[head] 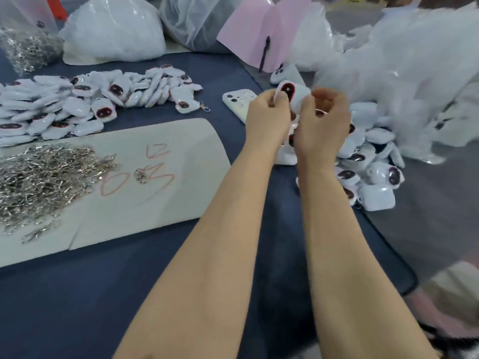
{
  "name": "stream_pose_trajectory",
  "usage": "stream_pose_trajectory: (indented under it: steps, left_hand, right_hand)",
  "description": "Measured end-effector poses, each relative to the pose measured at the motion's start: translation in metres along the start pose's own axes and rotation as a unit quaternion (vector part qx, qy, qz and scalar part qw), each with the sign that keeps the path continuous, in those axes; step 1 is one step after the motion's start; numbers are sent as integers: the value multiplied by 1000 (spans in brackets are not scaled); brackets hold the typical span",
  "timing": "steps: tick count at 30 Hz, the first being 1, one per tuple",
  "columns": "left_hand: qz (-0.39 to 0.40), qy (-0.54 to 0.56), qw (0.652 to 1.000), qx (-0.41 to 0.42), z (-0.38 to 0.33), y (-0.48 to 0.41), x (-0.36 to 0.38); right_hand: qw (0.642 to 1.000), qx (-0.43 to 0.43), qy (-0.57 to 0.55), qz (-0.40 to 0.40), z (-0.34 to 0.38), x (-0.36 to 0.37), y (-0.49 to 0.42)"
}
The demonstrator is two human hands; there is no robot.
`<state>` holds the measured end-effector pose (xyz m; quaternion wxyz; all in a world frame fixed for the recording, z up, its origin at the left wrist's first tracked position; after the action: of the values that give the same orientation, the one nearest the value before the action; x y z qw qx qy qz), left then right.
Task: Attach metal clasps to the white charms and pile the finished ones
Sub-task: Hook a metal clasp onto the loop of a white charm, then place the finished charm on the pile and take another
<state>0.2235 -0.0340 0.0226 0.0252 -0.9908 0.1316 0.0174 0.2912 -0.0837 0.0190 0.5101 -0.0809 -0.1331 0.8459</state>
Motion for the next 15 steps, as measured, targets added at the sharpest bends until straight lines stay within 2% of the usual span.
stream_pose_trajectory:
  steps: [2,4,7,9,11,15]
  left_hand:
    - [45,-45,998,3,7,0,22]
    - [61,-163,985,13,15,0,34]
    - [50,-329,943,30,25,0,40]
    - [37,-402,914,37,27,-1,38]
    - [36,-416,908,29,30,-3,36]
    - [33,-321,946,13,33,-5,34]
  right_hand:
    - [999,16,-3,-41,-9,-16,-7]
    - [998,32,11,-50,-17,-24,-10]
    - [998,53,26,-30,-25,-26,-9]
    - [998,62,20,-21,-28,-26,-8]
    - [998,65,17,-20,-28,-25,-8]
    - [997,65,7,-29,-25,-20,-7]
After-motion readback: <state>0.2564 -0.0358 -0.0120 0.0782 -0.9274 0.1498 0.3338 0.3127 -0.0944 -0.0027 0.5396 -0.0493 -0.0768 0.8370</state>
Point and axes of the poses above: each hand's wrist, its own y-axis away from the middle knuckle, its own x-axis out of the palm, z = x × y, the point moved 3 cm from there along -y, towards the middle knuckle, and after that the axes turned 1 degree about -y, right-handed, at the moved point
